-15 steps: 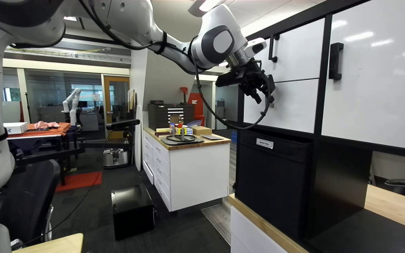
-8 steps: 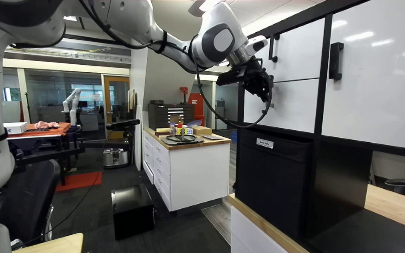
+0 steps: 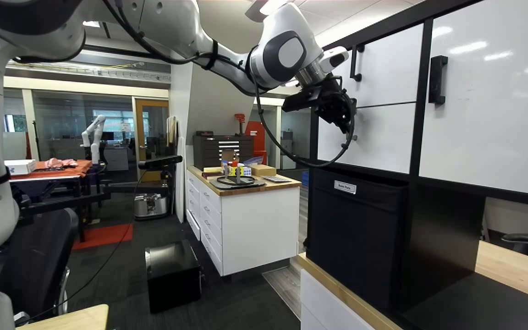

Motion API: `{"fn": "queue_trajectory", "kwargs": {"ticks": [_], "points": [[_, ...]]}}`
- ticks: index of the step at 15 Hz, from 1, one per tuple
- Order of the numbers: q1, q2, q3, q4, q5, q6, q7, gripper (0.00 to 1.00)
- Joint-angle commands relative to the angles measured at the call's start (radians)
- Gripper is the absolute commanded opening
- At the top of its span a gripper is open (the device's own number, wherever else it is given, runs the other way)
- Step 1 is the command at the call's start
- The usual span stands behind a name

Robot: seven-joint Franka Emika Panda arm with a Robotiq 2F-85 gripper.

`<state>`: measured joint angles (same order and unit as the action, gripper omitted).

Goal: Open the bottom drawer

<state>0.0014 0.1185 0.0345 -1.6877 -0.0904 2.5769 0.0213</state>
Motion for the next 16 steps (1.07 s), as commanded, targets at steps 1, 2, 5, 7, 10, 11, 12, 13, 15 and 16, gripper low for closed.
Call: {"fn": "queue_trajectory", "kwargs": {"ticks": [1, 2, 5, 7, 10, 11, 12, 13, 15, 16], "points": [[0.005, -0.049, -0.012, -0.067, 0.002, 0.020, -0.008, 0.05], [0.003, -0.062, -0.014, -0.086, 0.002, 0.028, -0.005, 0.05], [0.000, -0.091, -0.017, -0.135, 0.003, 0.043, 0.004, 0.05], [-0.001, -0.120, -0.018, -0.183, 0.006, 0.064, 0.009, 0.05], [-0.004, -0.179, -0.021, -0.272, -0.001, 0.106, 0.023, 0.05], [-0.006, -0.197, -0.022, -0.299, -0.005, 0.119, 0.029, 0.05], [-0.008, -0.216, -0.023, -0.328, -0.008, 0.131, 0.038, 0.05], [-0.010, -0.236, -0.023, -0.358, -0.011, 0.140, 0.046, 0.05], [-0.016, -0.273, -0.021, -0.414, -0.018, 0.159, 0.063, 0.05], [-0.019, -0.293, -0.020, -0.439, -0.021, 0.164, 0.071, 0.05]]}}
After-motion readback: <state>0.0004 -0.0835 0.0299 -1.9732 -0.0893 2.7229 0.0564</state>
